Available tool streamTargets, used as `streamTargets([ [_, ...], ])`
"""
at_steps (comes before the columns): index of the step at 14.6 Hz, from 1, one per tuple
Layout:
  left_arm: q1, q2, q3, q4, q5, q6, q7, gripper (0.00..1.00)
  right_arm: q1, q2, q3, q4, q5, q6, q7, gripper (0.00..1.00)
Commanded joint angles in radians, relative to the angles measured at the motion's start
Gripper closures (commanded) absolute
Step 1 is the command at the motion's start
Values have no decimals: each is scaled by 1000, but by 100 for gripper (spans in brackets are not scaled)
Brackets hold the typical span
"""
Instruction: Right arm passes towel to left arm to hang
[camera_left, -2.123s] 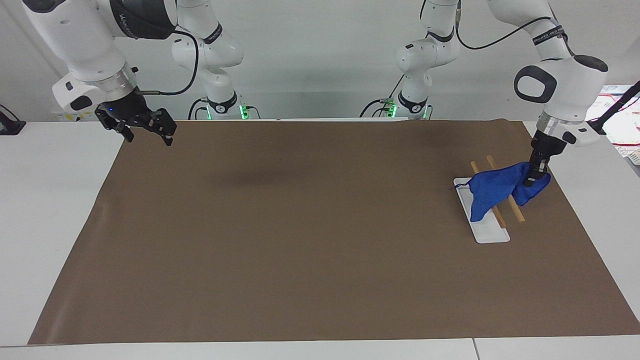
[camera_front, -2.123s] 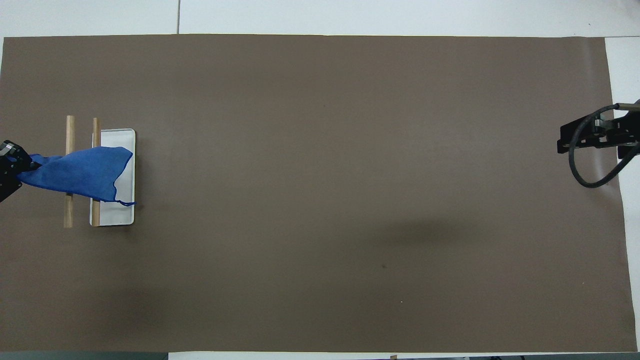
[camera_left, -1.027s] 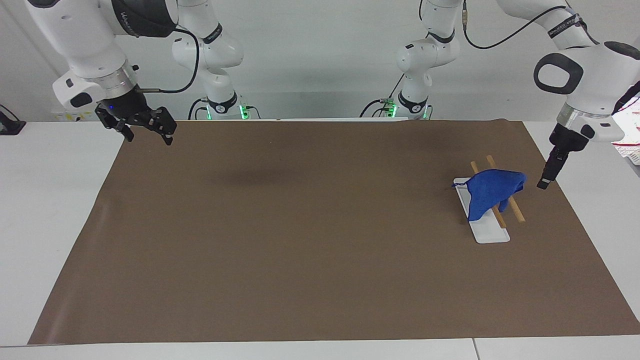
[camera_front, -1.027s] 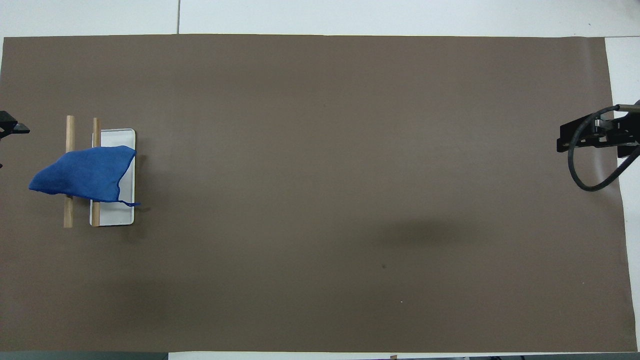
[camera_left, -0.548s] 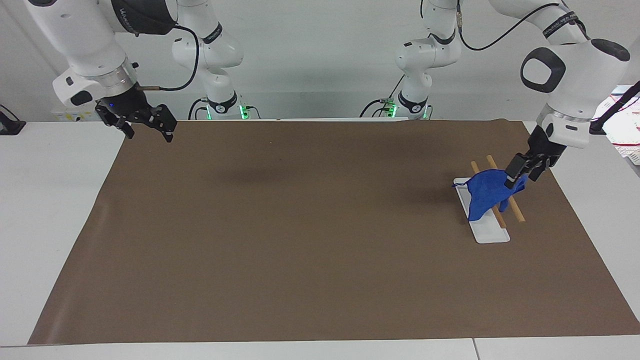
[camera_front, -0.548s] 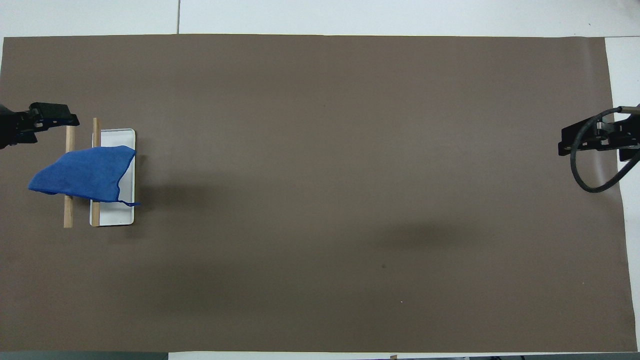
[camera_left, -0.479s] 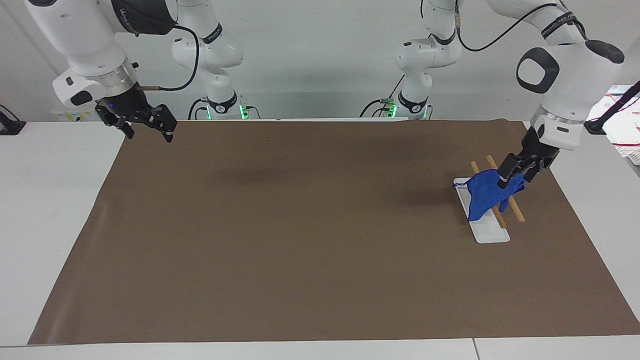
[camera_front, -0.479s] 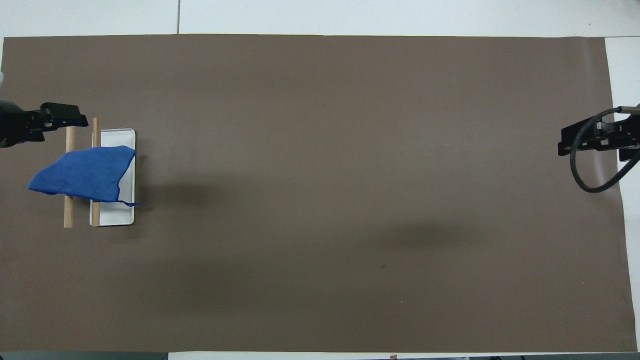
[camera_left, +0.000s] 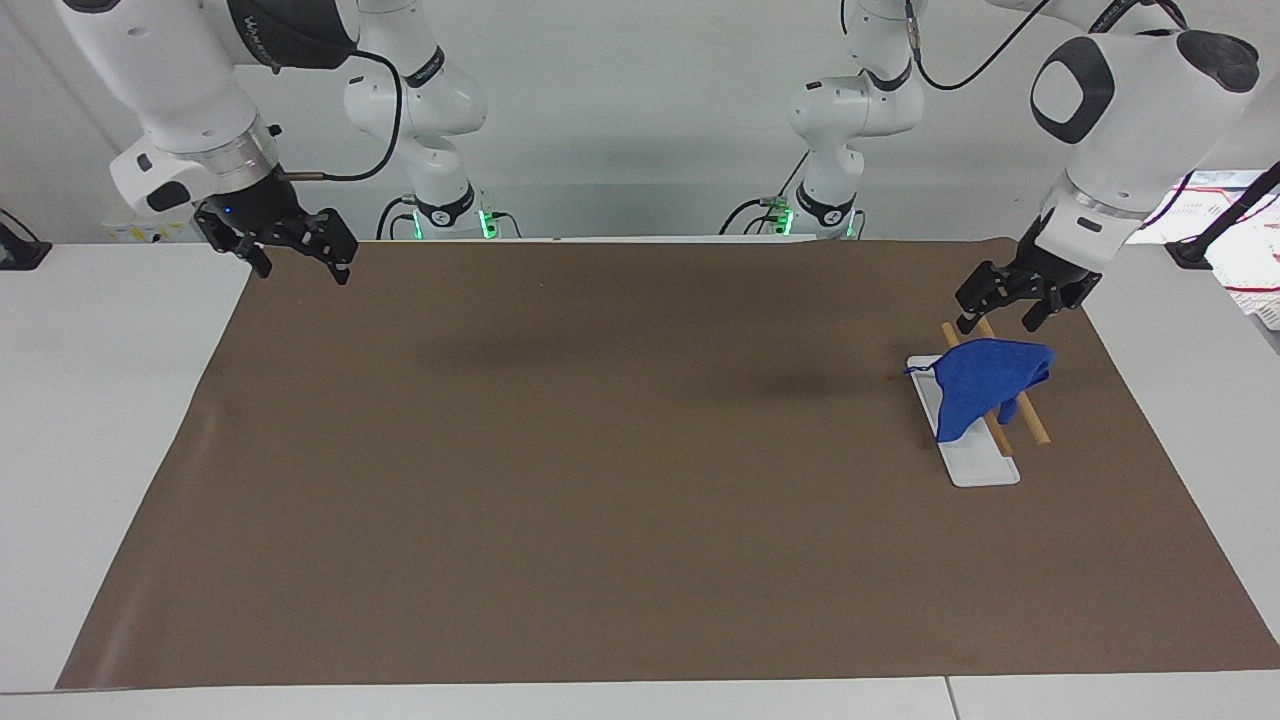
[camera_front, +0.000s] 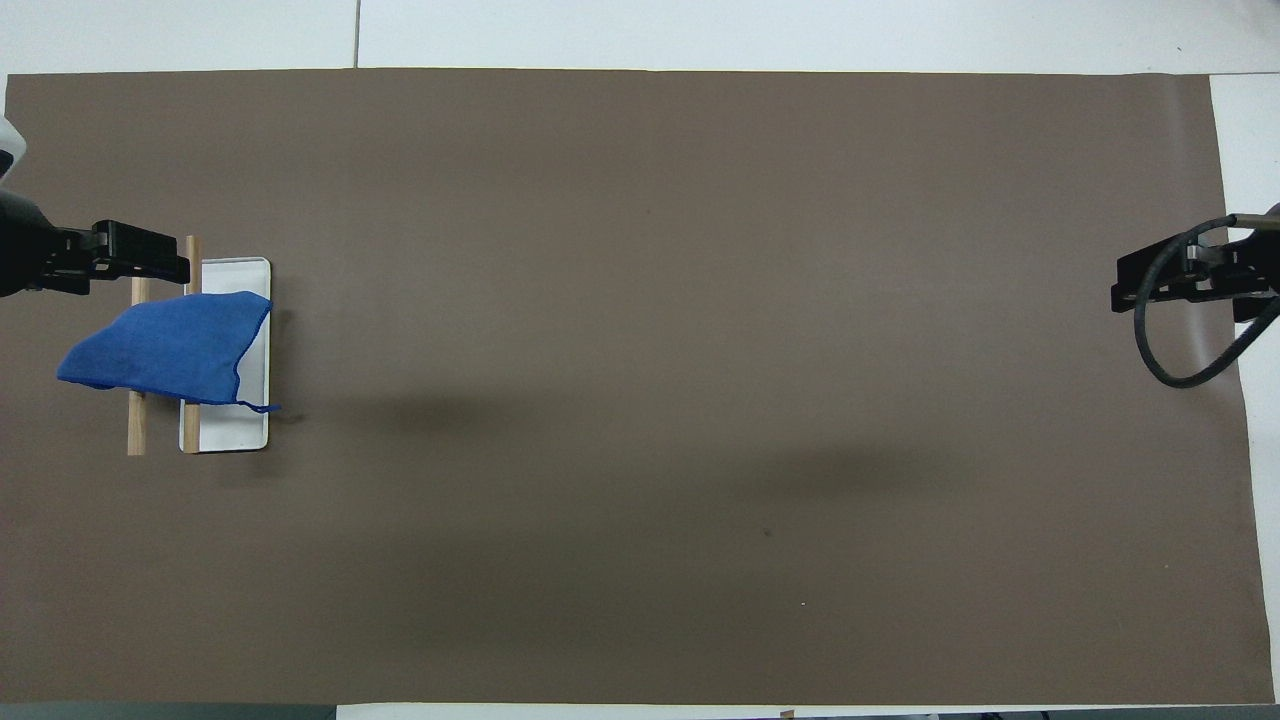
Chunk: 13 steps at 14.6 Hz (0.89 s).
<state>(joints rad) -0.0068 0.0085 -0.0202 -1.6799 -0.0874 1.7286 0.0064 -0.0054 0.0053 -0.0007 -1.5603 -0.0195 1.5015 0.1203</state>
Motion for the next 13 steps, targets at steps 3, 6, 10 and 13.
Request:
streamTargets([
  [3, -7, -25, 11, 15, 17, -98, 72, 0, -5, -10, 5, -7, -10, -3, -1, 0],
  [6, -7, -32, 11, 11, 18, -110, 76, 0, -5, -10, 5, -6, -10, -3, -1, 0],
  [10, -7, -36, 11, 6, 17, -133, 93, 0, -5, -10, 5, -7, -10, -3, -1, 0],
  [13, -9, -39, 11, 3, 21, -150, 112, 0, -5, -10, 5, -7, -10, -3, -1, 0],
])
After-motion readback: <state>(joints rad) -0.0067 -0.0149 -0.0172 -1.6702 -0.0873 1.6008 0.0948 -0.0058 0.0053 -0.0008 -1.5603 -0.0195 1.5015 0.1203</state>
